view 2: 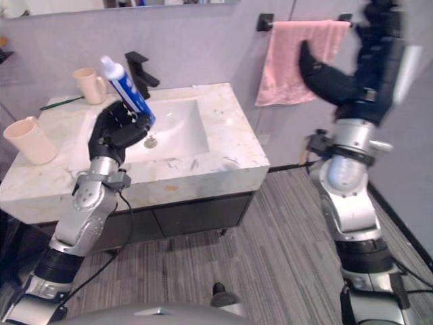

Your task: Organize the bathroom.

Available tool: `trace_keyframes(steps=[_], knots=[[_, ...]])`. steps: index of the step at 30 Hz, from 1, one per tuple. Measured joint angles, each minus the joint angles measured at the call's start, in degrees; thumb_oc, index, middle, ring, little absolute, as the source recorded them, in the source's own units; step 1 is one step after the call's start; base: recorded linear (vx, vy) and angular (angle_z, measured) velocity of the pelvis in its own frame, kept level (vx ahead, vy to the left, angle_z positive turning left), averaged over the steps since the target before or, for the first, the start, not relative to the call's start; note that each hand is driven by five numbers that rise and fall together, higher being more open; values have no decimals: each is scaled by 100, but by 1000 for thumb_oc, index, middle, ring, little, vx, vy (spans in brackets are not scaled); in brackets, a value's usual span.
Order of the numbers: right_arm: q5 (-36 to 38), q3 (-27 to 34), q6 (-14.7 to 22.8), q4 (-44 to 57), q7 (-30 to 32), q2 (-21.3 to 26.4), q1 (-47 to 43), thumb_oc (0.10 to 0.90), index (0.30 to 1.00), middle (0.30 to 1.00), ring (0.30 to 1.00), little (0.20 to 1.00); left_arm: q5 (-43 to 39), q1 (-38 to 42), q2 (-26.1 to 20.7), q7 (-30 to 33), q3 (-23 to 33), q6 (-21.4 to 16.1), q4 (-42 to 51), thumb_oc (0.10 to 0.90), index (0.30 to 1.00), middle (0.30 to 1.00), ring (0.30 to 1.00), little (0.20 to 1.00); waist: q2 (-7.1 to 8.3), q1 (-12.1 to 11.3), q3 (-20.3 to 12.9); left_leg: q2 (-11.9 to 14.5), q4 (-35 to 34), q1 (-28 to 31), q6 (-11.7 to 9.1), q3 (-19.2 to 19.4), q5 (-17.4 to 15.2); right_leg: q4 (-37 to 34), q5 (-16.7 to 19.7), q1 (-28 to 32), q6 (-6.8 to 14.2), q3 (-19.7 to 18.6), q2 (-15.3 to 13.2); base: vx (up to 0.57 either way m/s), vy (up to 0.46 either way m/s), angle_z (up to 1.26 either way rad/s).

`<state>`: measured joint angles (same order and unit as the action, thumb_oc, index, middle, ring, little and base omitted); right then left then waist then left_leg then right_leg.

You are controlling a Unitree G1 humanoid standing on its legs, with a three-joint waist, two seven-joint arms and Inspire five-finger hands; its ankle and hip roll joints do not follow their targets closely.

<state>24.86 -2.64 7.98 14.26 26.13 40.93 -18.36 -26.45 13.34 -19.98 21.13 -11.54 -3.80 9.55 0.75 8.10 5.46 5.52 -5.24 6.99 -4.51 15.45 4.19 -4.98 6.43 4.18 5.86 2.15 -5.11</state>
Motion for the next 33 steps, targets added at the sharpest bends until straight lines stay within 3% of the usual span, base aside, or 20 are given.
trace_keyframes(steps=[3, 9, 16, 24, 33], knots=[[71, -540, -331, 8, -679, -30, -133, 800, 900, 900, 900, 900, 1, 43, -1, 45, 0, -355, 5, 400, 300, 300, 300, 300, 62, -178, -4, -16, 2, -59, 4, -101, 18, 19, 1, -2, -1, 94, -15, -2, 9, 18], [139, -1264, -912, 9, -1366, -316, -727, 800, 900, 900, 900, 900, 3, 44, -14, 70, -294, -367, 2, 400, 300, 300, 300, 300, 273, -276, 3, -78, 6, -74, 33, -174, 16, 30, -5, 28, 7, 173, -79, 6, 4, 6], [131, -1906, -1395, 9, -1876, -540, -1397, 800, 900, 900, 900, 900, 3, 46, -24, -17, -588, -362, -3, 400, 300, 300, 300, 300, 290, -331, 1, -94, 2, -70, 50, -256, 26, 30, -16, 85, 21, 256, -101, 12, -1, 7], [133, -2161, -1751, 6, -2109, -587, -1650, 800, 900, 900, 900, 900, 3, 46, -29, -180, -603, -362, -16, 400, 300, 300, 300, 300, 294, -374, -2, -93, 3, -67, 52, -304, 44, 30, -16, 115, 21, 308, -102, 18, 0, 2], [133, -2229, -1783, 5, -2153, -672, -1845, 800, 900, 900, 900, 900, 3, 45, -33, -196, -630, -357, -18, 400, 300, 300, 300, 300, 323, -497, -21, -93, 4, -68, 54, -336, 56, 31, -15, 131, 20, 337, -102, 2, -1, 0]])
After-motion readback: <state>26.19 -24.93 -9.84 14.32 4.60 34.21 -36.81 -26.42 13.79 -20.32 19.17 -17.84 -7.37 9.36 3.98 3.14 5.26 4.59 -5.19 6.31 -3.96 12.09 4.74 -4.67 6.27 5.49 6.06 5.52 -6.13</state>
